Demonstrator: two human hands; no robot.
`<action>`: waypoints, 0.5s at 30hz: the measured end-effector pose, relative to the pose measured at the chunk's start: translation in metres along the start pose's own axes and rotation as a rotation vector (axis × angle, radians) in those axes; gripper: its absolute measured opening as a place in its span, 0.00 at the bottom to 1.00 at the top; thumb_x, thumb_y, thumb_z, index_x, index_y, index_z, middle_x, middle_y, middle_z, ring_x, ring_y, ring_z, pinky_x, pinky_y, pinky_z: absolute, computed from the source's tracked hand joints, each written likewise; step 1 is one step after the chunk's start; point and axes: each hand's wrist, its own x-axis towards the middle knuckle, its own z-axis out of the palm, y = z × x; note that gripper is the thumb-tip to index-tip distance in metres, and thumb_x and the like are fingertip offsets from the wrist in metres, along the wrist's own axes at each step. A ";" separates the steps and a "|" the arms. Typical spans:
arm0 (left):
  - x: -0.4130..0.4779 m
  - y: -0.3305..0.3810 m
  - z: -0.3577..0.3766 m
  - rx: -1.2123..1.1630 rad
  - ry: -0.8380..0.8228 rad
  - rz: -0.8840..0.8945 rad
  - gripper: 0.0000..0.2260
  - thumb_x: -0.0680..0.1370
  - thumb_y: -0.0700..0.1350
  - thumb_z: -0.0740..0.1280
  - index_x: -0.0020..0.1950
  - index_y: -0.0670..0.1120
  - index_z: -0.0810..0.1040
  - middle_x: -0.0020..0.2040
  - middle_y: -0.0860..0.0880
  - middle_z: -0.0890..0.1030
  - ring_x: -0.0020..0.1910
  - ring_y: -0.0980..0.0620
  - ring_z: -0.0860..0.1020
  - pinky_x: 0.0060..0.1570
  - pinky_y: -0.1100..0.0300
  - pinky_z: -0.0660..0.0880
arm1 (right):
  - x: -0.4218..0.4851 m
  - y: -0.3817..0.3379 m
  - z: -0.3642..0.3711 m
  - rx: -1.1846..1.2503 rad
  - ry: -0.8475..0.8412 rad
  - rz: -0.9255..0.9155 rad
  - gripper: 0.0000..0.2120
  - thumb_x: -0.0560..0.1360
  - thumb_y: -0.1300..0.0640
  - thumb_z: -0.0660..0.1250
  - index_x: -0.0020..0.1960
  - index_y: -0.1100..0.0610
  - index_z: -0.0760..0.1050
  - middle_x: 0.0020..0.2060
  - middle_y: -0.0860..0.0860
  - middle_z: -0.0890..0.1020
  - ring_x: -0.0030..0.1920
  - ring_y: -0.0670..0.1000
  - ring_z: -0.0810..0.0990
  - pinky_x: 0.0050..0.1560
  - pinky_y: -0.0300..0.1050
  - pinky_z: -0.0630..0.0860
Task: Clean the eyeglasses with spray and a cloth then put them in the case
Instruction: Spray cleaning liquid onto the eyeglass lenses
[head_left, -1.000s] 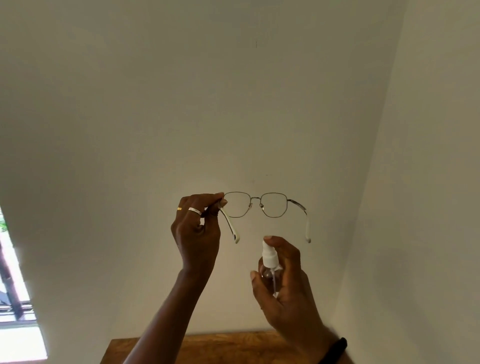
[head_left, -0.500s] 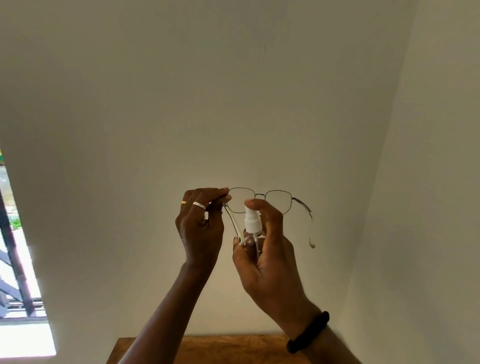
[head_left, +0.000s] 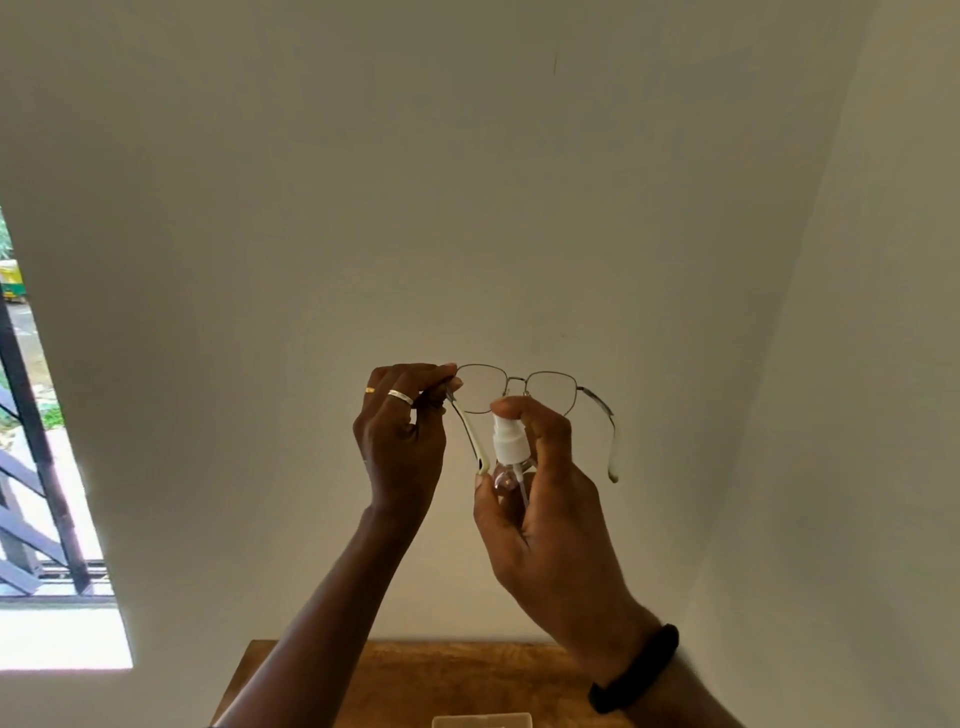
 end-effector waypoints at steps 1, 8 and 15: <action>0.000 0.000 0.000 -0.004 0.001 0.001 0.08 0.74 0.28 0.72 0.49 0.38 0.84 0.47 0.53 0.81 0.48 0.52 0.81 0.40 0.50 0.81 | 0.000 0.001 0.002 -0.026 0.003 -0.002 0.31 0.76 0.58 0.69 0.66 0.37 0.54 0.43 0.43 0.73 0.40 0.42 0.78 0.39 0.29 0.76; 0.002 -0.002 -0.002 -0.033 0.007 -0.016 0.09 0.74 0.26 0.72 0.50 0.38 0.84 0.47 0.55 0.81 0.47 0.47 0.81 0.36 0.45 0.80 | -0.010 0.003 0.004 -0.192 0.101 -0.024 0.30 0.76 0.54 0.69 0.70 0.41 0.56 0.57 0.49 0.79 0.43 0.40 0.79 0.45 0.25 0.77; 0.001 -0.004 -0.002 -0.048 0.013 -0.021 0.09 0.74 0.26 0.71 0.50 0.37 0.84 0.46 0.53 0.81 0.47 0.44 0.81 0.35 0.46 0.79 | -0.009 0.014 -0.006 -0.237 0.212 0.049 0.25 0.76 0.53 0.66 0.68 0.45 0.59 0.52 0.54 0.81 0.42 0.45 0.82 0.42 0.32 0.81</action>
